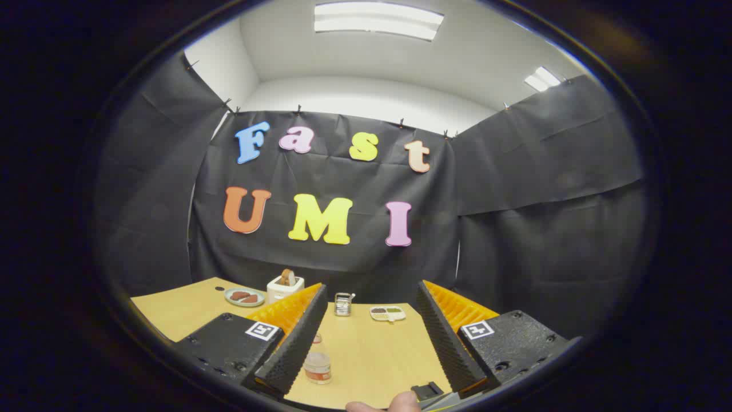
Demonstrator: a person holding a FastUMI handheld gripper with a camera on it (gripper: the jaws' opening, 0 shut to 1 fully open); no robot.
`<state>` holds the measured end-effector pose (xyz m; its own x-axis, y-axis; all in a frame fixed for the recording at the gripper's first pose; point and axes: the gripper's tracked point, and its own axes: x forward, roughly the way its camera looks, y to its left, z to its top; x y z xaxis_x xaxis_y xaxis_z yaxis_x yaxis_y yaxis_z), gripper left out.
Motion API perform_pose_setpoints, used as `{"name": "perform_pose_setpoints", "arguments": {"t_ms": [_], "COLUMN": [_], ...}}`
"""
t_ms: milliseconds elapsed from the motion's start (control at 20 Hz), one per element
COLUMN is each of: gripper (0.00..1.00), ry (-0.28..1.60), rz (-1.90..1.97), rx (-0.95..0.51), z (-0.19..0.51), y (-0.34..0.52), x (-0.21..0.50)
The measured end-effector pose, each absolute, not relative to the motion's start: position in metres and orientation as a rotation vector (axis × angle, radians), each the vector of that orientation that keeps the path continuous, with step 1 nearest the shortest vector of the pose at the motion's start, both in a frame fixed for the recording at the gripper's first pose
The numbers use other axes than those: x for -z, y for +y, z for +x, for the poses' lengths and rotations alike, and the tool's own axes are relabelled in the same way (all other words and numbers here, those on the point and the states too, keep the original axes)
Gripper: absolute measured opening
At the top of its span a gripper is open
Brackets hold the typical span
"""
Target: Take the bottle from table, then pour the juice into the cup, finally place the bottle on the coaster
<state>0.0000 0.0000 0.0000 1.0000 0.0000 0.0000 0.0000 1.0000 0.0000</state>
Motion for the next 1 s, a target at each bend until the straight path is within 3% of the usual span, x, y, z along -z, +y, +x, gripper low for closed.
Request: {"name": "perform_pose_setpoints", "arguments": {"t_ms": [1000], "gripper": [1.00], "ry": [0.014], "rz": [0.015], "rx": [-0.035], "z": [0.0027], "y": [0.0082], "x": [0.0001]}}
